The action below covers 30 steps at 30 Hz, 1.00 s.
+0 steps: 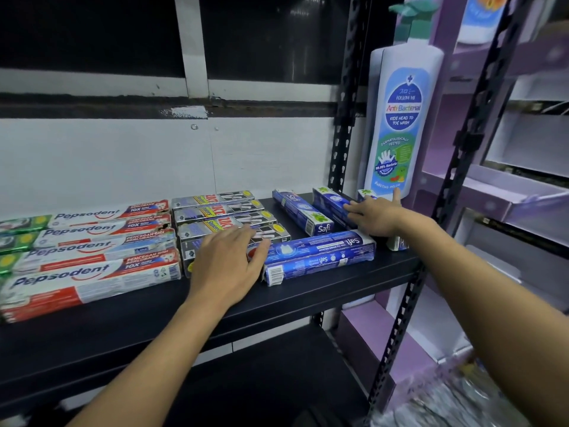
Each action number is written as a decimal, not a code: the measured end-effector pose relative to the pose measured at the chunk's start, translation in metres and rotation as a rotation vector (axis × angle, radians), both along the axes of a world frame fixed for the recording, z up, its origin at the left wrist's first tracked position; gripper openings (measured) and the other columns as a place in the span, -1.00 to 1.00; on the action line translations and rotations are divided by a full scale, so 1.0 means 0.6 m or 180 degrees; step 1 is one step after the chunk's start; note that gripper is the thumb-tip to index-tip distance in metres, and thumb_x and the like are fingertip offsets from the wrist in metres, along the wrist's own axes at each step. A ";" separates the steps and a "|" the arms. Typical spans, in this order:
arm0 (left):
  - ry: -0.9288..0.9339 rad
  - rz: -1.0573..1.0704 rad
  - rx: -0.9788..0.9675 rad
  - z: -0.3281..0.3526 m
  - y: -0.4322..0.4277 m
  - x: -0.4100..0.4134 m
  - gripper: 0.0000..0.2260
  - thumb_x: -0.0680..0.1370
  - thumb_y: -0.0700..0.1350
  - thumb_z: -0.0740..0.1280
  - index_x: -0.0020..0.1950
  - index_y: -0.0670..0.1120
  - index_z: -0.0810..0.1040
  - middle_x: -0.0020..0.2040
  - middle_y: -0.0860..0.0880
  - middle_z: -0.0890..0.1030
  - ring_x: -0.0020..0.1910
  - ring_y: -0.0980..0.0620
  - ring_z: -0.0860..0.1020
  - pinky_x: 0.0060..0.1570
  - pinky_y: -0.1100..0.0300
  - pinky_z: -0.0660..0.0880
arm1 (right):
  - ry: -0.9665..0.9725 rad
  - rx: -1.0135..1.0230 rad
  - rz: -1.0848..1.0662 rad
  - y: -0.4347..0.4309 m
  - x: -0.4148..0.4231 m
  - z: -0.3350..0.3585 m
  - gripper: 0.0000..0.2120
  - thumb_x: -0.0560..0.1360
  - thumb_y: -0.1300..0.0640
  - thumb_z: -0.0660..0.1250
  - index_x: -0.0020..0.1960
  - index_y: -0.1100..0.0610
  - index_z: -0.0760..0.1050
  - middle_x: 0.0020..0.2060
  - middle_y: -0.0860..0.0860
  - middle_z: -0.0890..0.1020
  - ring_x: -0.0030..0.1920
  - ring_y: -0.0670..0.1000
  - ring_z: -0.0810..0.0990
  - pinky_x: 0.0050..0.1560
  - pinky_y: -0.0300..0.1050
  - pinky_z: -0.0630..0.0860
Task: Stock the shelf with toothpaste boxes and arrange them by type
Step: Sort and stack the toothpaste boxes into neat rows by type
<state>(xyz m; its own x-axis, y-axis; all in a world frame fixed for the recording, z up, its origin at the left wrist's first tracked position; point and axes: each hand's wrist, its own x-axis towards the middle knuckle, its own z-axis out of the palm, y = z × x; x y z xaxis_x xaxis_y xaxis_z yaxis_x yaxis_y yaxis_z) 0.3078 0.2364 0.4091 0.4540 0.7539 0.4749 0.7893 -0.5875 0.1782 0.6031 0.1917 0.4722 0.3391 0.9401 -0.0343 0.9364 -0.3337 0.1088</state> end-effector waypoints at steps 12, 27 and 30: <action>0.0063 -0.0024 0.0007 0.000 -0.002 -0.002 -0.46 0.62 0.27 0.01 0.42 -0.01 0.48 0.40 0.02 0.51 0.37 0.01 0.45 0.40 -0.02 0.30 | 0.0713 0.0625 0.0129 -0.099 0.021 -0.016 -0.58 0.66 -0.13 0.02 0.50 -0.13 0.29 0.50 -0.07 0.33 0.58 0.05 0.01 0.38 0.48 -0.29; 0.0017 0.0012 -0.0013 0.001 -0.003 0.003 -0.49 0.63 0.25 0.06 0.41 0.00 0.48 0.42 0.05 0.49 0.40 0.03 0.42 0.42 0.01 0.26 | 0.0654 0.1287 0.0744 0.038 -0.042 0.019 -0.57 0.52 -0.23 0.27 0.27 -0.02 0.57 0.14 -0.03 0.67 0.20 0.11 0.56 0.33 0.09 0.39; -0.0021 0.0040 -0.0026 0.000 -0.003 0.004 -0.50 0.63 0.25 0.07 0.42 0.01 0.48 0.42 0.05 0.49 0.41 0.04 0.41 0.43 0.01 0.25 | 0.0821 0.1144 0.0803 0.102 -0.054 0.020 -0.55 0.53 -0.20 0.30 0.31 0.02 0.55 0.17 0.03 0.65 0.20 0.10 0.57 0.23 -0.06 0.46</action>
